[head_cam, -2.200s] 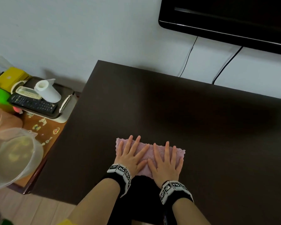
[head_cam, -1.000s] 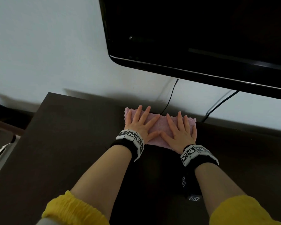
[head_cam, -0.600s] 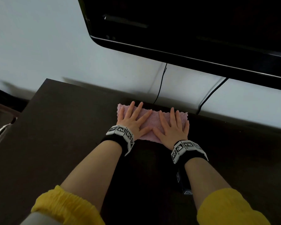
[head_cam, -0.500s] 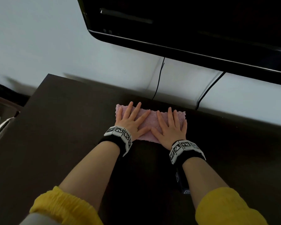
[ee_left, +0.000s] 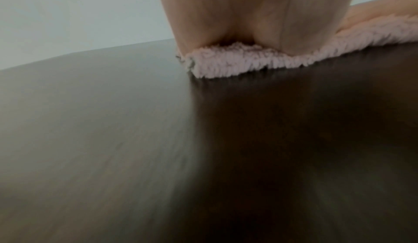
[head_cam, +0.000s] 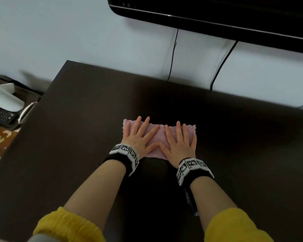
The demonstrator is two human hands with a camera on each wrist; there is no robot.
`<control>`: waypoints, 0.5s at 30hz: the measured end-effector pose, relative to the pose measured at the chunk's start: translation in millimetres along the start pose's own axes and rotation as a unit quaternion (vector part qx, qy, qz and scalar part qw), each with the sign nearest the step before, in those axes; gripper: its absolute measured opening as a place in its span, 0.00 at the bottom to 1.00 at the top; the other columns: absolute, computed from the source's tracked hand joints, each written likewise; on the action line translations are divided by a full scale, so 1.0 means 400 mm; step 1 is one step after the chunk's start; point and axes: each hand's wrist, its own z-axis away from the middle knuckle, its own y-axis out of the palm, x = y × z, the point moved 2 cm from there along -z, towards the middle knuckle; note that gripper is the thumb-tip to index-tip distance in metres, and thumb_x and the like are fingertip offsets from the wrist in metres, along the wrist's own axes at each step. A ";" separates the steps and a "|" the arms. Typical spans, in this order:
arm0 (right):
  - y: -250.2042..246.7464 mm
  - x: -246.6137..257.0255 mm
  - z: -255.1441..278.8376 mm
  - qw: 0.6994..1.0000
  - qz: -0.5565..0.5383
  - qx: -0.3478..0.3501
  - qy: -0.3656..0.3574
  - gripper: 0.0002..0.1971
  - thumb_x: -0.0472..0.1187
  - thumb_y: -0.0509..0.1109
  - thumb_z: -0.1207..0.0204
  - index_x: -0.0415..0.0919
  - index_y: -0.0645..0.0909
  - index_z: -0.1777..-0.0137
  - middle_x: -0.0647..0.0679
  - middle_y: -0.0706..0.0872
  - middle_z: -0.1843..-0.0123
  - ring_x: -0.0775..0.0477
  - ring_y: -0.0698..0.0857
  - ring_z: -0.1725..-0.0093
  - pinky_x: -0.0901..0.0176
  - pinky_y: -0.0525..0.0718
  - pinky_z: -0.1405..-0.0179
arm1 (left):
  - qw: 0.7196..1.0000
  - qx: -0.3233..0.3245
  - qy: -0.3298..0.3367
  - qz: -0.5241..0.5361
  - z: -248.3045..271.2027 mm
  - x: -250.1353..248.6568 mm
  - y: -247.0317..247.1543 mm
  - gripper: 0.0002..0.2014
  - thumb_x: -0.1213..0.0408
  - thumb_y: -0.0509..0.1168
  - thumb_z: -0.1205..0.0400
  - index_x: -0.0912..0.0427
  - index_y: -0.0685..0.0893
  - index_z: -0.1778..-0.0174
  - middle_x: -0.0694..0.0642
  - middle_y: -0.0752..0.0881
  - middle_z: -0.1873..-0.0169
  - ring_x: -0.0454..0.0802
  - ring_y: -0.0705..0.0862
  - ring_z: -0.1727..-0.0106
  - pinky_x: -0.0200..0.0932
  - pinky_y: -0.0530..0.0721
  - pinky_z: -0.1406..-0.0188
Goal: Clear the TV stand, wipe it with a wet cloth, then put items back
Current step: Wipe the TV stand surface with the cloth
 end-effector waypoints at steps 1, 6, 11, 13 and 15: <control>0.018 0.013 0.030 1.000 0.003 0.000 0.003 0.38 0.72 0.35 0.25 0.59 0.30 0.19 0.46 0.29 0.16 0.42 0.30 0.18 0.34 0.35 0.21 | 1.000 -0.001 0.007 -0.003 0.031 -0.001 0.013 0.40 0.31 0.19 0.33 0.36 0.32 0.21 0.51 0.36 0.17 0.59 0.35 0.17 0.64 0.34 0.22; 0.117 0.087 0.199 1.000 -0.007 -0.001 0.028 0.41 0.71 0.24 0.35 0.59 0.27 0.20 0.46 0.29 0.16 0.42 0.30 0.18 0.35 0.33 0.23 | 0.999 0.010 0.038 -0.004 0.202 -0.005 0.077 0.42 0.30 0.17 0.33 0.37 0.35 0.20 0.53 0.37 0.16 0.60 0.37 0.16 0.63 0.33 0.23; 0.207 0.153 0.369 0.999 -0.010 -0.001 0.045 0.40 0.71 0.22 0.38 0.59 0.22 0.24 0.45 0.30 0.16 0.42 0.32 0.17 0.35 0.35 0.22 | 0.998 0.038 0.056 -0.002 0.381 -0.021 0.137 0.42 0.31 0.18 0.34 0.38 0.35 0.19 0.52 0.36 0.17 0.59 0.35 0.17 0.64 0.33 0.23; 0.237 0.173 0.431 0.999 -0.010 -0.008 0.047 0.38 0.70 0.23 0.36 0.59 0.23 0.25 0.44 0.32 0.15 0.41 0.33 0.17 0.34 0.36 0.22 | 0.997 0.051 0.061 0.002 0.445 -0.029 0.159 0.42 0.31 0.18 0.34 0.38 0.34 0.20 0.52 0.34 0.17 0.59 0.34 0.17 0.64 0.32 0.23; 0.266 0.191 0.490 0.999 -0.015 -0.013 0.050 0.39 0.72 0.24 0.34 0.59 0.26 0.23 0.44 0.35 0.15 0.41 0.35 0.16 0.35 0.36 0.22 | 0.996 0.067 0.064 0.006 0.504 -0.038 0.178 0.42 0.32 0.19 0.34 0.37 0.33 0.20 0.51 0.33 0.17 0.58 0.32 0.17 0.64 0.32 0.23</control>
